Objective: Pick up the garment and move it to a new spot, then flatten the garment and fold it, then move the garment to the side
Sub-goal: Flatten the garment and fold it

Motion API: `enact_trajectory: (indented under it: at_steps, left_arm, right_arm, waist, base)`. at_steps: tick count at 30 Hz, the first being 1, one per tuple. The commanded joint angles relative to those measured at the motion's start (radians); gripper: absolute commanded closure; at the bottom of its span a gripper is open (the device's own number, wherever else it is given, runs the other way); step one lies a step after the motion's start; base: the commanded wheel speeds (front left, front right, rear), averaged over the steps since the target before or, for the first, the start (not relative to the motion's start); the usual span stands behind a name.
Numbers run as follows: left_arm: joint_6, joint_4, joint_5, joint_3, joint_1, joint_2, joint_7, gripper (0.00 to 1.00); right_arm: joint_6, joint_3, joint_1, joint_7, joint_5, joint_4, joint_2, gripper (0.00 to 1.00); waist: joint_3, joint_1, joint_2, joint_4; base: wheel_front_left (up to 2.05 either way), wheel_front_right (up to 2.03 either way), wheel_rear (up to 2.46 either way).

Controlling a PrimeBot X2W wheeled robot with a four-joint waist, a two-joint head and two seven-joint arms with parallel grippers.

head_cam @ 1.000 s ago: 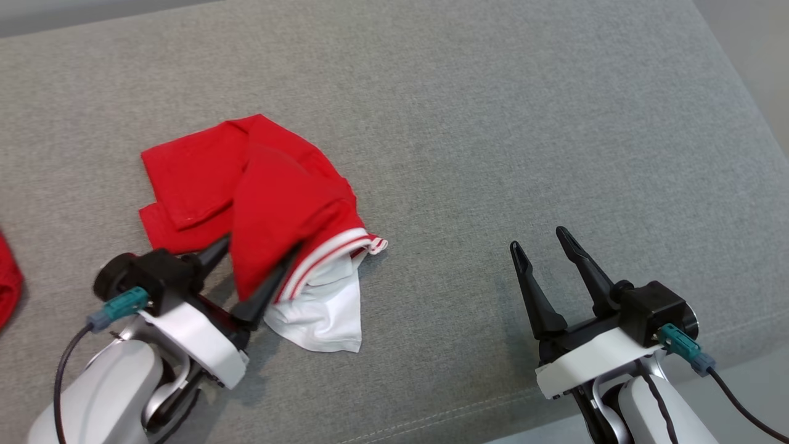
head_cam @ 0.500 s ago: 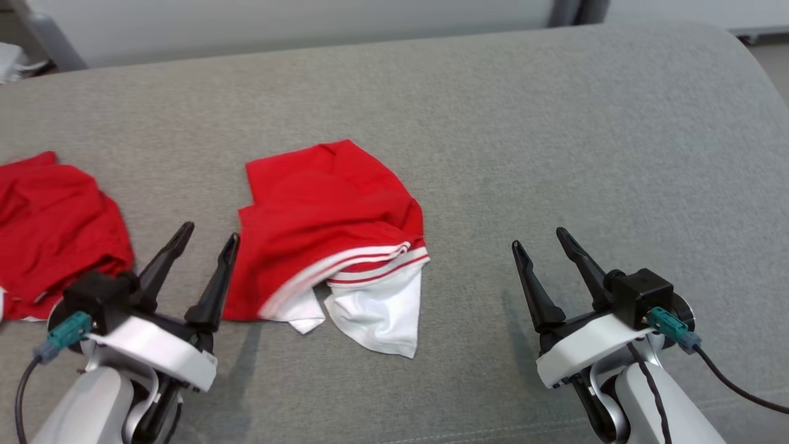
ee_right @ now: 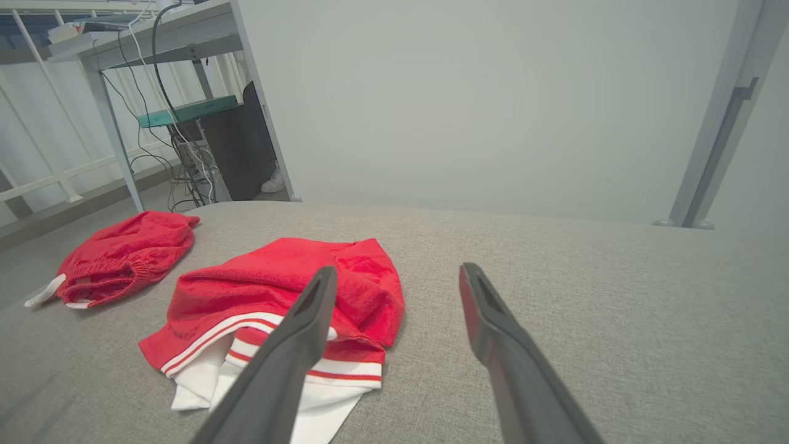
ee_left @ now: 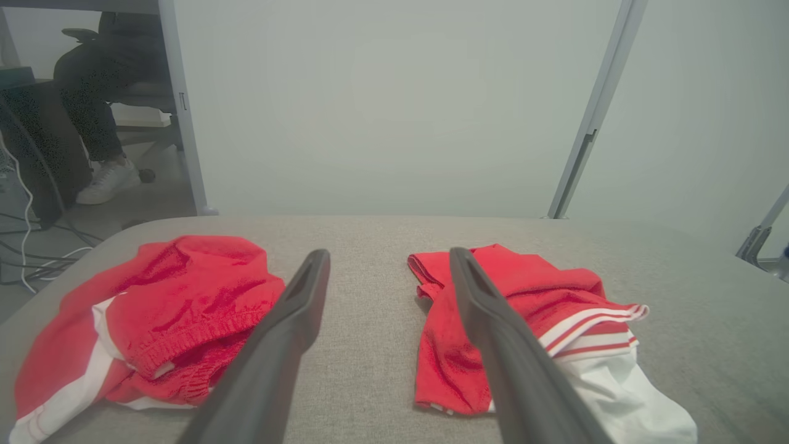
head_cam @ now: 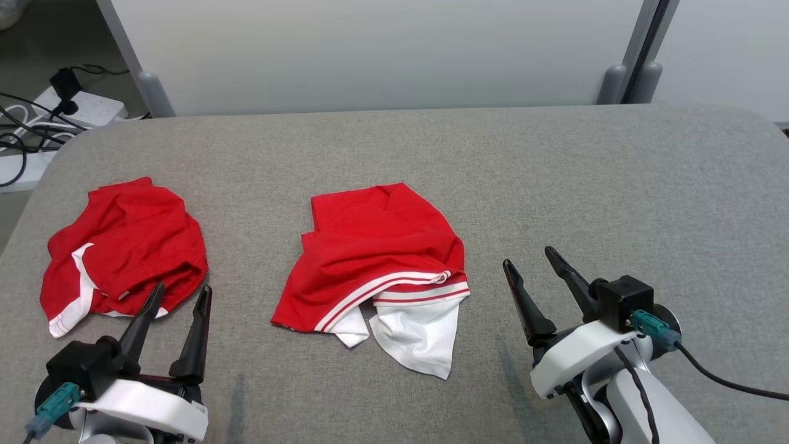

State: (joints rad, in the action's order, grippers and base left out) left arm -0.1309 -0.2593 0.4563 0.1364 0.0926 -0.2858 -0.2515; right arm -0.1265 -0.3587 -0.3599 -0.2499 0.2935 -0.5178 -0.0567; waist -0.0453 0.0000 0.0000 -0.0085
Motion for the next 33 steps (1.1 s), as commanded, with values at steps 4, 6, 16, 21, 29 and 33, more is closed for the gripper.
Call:
enact_trajectory:
  at_steps: [4, 6, 16, 21, 29, 33]
  left_arm:
    - [0.0, 0.038, -0.042, -0.063, -0.011, -0.001, -0.01, 0.0]
    - [0.0, 0.043, -0.056, -0.079, -0.029, 0.007, -0.01, 0.0]
    - [0.0, 0.039, -0.083, -0.092, -0.06, 0.028, -0.01, 0.0]
    - [0.0, 0.045, -0.062, -0.072, -0.053, 0.023, -0.01, 0.0]
    - [0.0, 0.057, -0.01, -0.013, -0.05, 0.008, -0.01, 0.0]
    - [0.0, 0.054, 0.016, 0.009, -0.038, 0.005, -0.01, 0.0]
  right_arm:
    - [-0.004, -0.02, -0.015, -0.012, 0.011, 0.0, 0.006, 0.0]
    - [-0.004, -0.026, -0.011, -0.012, 0.012, -0.006, 0.006, 0.0]
    - [-0.004, -0.099, -0.035, -0.012, -0.021, -0.046, 0.006, 0.0]
    - [-0.004, -0.206, -0.118, 0.017, -0.091, -0.091, 0.006, 0.0]
    - [-0.004, -0.379, -0.218, 0.24, -0.254, -0.106, 0.006, 0.0]
    - [-0.004, -0.405, -0.233, 0.318, -0.277, -0.112, 0.006, 0.0]
  waist:
    - [0.033, 0.0, 0.0, 0.015]
    - [0.04, 0.0, 0.0, 0.016]
    - [0.033, 0.0, 0.0, 0.05]
    - [0.002, 0.0, 0.0, 0.106]
    - [-0.045, 0.0, 0.0, 0.232]
    - [-0.064, 0.0, 0.0, 0.294]
  base:
    - [0.0, 0.0, 0.0]
    - [0.0, 0.0, 0.0]
    - [0.0, 0.0, 0.0]
    - [0.0, 0.0, 0.0]
    - [0.0, 0.0, 0.0]
    - [0.0, 0.0, 0.0]
